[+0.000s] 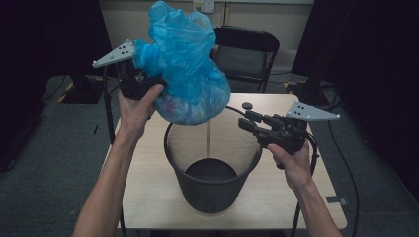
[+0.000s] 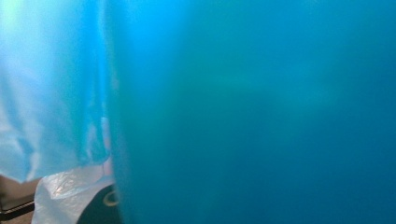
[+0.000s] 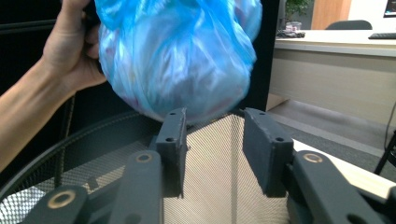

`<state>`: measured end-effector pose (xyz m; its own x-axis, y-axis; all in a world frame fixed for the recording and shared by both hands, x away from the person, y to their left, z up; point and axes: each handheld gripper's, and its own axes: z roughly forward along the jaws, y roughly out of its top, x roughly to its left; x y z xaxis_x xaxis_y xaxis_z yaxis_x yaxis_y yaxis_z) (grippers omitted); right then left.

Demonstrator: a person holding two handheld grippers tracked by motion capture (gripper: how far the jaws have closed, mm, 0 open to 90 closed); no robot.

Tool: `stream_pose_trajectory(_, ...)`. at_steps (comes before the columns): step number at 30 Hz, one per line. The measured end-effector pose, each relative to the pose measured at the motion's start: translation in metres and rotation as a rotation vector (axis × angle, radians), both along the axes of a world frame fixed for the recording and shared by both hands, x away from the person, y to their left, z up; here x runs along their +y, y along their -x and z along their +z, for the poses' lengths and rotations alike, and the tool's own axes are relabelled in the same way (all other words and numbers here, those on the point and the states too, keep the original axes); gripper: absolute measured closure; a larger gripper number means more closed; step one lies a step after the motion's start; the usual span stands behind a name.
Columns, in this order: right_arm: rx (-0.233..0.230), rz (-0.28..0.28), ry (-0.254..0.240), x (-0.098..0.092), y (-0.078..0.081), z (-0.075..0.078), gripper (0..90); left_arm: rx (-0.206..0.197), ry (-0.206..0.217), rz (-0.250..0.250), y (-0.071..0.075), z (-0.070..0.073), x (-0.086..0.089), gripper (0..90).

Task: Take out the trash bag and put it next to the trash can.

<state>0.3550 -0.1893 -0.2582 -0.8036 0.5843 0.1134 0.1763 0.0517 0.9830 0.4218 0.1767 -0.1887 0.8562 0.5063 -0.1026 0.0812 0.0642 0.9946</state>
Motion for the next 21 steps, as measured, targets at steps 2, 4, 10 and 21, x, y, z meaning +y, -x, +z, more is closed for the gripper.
stream_pose_trajectory(2,0.002,-0.003,-0.002,-0.002,0.000,-0.002,61.6,-0.003,-0.001,0.003,-0.001,0.000,0.002,83.3)
stream_pose_trajectory(4,0.007,-0.011,-0.005,-0.005,0.000,-0.005,61.5,-0.001,-0.001,0.011,-0.004,-0.001,0.006,83.3)
stream_pose_trajectory(10,0.027,-0.039,-0.015,-0.018,-0.003,-0.014,58.2,0.013,0.007,0.047,-0.012,-0.004,0.019,83.2)
stream_pose_trajectory(21,0.036,-0.095,0.001,-0.041,-0.001,-0.018,60.4,0.035,0.026,0.093,-0.021,-0.016,0.039,83.2)
